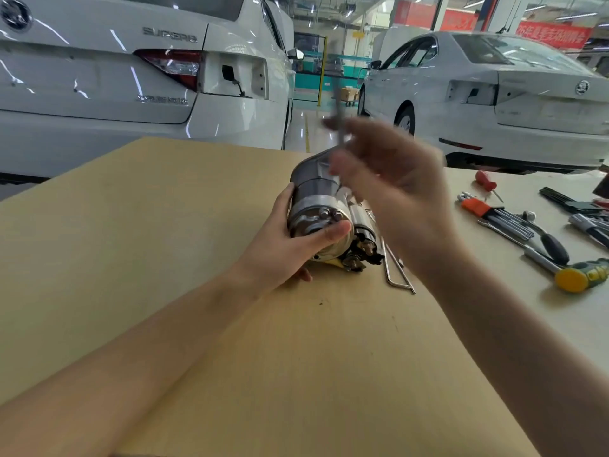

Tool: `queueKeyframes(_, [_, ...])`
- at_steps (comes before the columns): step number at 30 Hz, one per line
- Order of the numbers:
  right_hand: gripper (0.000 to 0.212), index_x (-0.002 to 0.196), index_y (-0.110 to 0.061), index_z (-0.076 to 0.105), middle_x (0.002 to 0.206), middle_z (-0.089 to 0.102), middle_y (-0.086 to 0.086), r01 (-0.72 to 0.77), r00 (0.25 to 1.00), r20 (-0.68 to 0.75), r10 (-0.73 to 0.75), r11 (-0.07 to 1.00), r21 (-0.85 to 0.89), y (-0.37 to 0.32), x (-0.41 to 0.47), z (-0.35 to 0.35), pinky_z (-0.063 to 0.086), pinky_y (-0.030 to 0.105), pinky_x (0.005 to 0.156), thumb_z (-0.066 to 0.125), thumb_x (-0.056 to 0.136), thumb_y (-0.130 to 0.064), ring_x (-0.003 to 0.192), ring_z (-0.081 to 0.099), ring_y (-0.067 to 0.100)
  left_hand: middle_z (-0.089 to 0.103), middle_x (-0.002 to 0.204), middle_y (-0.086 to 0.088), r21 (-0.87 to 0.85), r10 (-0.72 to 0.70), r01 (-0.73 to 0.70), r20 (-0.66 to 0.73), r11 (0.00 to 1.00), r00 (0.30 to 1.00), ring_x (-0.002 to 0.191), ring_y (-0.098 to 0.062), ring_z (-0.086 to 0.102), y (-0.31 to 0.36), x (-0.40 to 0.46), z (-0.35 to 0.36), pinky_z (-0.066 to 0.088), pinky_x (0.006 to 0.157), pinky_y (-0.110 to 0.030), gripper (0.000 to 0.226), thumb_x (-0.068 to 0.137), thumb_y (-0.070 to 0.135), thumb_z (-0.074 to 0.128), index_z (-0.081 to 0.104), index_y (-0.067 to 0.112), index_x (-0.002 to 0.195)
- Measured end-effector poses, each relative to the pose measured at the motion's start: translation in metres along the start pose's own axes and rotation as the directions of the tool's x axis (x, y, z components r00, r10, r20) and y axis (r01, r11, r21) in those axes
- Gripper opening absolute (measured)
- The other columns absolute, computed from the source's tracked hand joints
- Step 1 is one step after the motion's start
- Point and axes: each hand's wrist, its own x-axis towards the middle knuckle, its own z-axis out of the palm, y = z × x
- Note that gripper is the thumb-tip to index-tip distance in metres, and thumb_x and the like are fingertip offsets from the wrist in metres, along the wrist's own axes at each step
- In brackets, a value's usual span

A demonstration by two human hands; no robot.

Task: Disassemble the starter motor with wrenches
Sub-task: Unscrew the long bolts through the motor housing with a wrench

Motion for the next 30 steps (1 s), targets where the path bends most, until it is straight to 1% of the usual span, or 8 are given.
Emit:
queueKeyframes(2, [0.014, 0.101, -0.005, 0.060, 0.073, 0.063, 0.006, -0.064, 0.983, -0.142, 0.119, 0.938, 0.340, 0.002, -0.003, -0.011, 0.047, 0.023, 0.059, 0.053, 0.091, 0.002, 0.063, 0.056, 0.013, 0.056, 0.120, 0.010, -0.003, -0.010, 0.010, -0.005, 1.000, 1.000, 0.087, -0.007, 0.067, 0.002, -0.002, 0.000, 0.053, 0.048, -0.029, 0.128, 0.044, 0.062, 0.077, 0.015, 0.037, 0.154])
queueKeyframes(4, [0.012, 0.091, -0.005, 0.055, 0.072, 0.063, 0.006, -0.184, 0.930, -0.175, 0.322, 0.822, 0.539, 0.010, -0.014, -0.016, 0.049, 0.023, 0.058, 0.049, 0.092, 0.005, 0.060, 0.058, 0.015, 0.054, 0.120, 0.011, -0.009, -0.010, 0.010, 0.002, 1.000, 1.000, 0.088, -0.007, 0.066, 0.004, -0.003, 0.001, 0.053, 0.047, -0.028, 0.129, 0.042, 0.062, 0.076, 0.015, 0.038, 0.153])
queueKeyframes(7, [0.018, 0.082, -0.008, 0.052, 0.069, 0.058, 0.009, -0.319, 0.818, -0.135, 0.560, 0.635, 0.704, 0.024, -0.029, -0.015, 0.051, 0.022, 0.057, 0.046, 0.093, 0.005, 0.055, 0.059, 0.015, 0.052, 0.120, 0.016, -0.005, -0.001, 0.001, -0.008, 1.000, 1.000, 0.093, -0.007, 0.064, 0.004, -0.002, 0.002, 0.052, 0.045, -0.028, 0.132, 0.041, 0.061, 0.075, 0.014, 0.033, 0.154])
queueKeyframes(9, [0.020, 0.078, -0.010, 0.052, 0.065, 0.058, 0.008, -0.339, 0.786, -0.113, 0.607, 0.577, 0.744, 0.027, -0.032, -0.013, 0.051, 0.022, 0.055, 0.047, 0.092, 0.005, 0.052, 0.059, 0.014, 0.053, 0.121, 0.014, -0.007, 0.004, -0.004, -0.011, 1.000, 1.000, 0.094, -0.007, 0.064, 0.004, -0.002, 0.003, 0.051, 0.043, -0.027, 0.132, 0.041, 0.061, 0.075, 0.014, 0.031, 0.155])
queueKeyframes(17, [0.015, 0.084, -0.008, 0.054, 0.072, 0.063, 0.012, -0.352, 0.795, -0.099, 0.599, 0.588, 0.728, 0.028, -0.033, -0.011, 0.054, 0.024, 0.056, 0.051, 0.089, 0.006, 0.057, 0.064, 0.018, 0.057, 0.115, 0.016, 0.007, 0.041, -0.041, -0.004, 0.999, 0.999, 0.084, 0.004, 0.067, 0.002, -0.001, 0.002, 0.051, 0.043, -0.027, 0.136, 0.038, 0.060, 0.077, 0.013, 0.029, 0.154])
queueKeyframes(23, [0.012, 0.086, -0.008, 0.054, 0.074, 0.067, 0.011, -0.353, 0.819, -0.089, 0.567, 0.620, 0.701, 0.028, -0.035, -0.010, 0.055, 0.024, 0.061, 0.055, 0.087, 0.004, 0.061, 0.065, 0.017, 0.058, 0.119, 0.011, -0.001, 0.036, -0.036, -0.012, 0.999, 0.999, 0.084, -0.002, 0.067, 0.003, -0.002, 0.002, 0.052, 0.045, -0.028, 0.136, 0.038, 0.060, 0.077, 0.014, 0.031, 0.154])
queueKeyframes(27, [0.010, 0.090, -0.006, 0.054, 0.079, 0.067, 0.012, -0.346, 0.847, -0.115, 0.519, 0.703, 0.622, 0.025, -0.035, -0.011, 0.055, 0.025, 0.063, 0.055, 0.089, 0.003, 0.065, 0.066, 0.019, 0.056, 0.125, 0.005, -0.009, 0.030, -0.030, -0.012, 1.000, 0.999, 0.088, -0.006, 0.065, 0.002, -0.001, 0.002, 0.051, 0.044, -0.028, 0.133, 0.041, 0.059, 0.075, 0.013, 0.030, 0.155])
queueKeyframes(30, [0.016, 0.094, -0.011, 0.057, 0.075, 0.066, 0.010, -0.296, 0.921, -0.138, 0.363, 0.886, 0.356, 0.017, -0.031, -0.012, 0.052, 0.024, 0.059, 0.057, 0.090, 0.004, 0.062, 0.061, 0.015, 0.056, 0.125, 0.006, -0.012, 0.023, -0.023, -0.004, 1.000, 1.000, 0.088, -0.008, 0.066, 0.000, -0.001, 0.002, 0.052, 0.046, -0.028, 0.129, 0.045, 0.057, 0.075, 0.012, 0.033, 0.155])
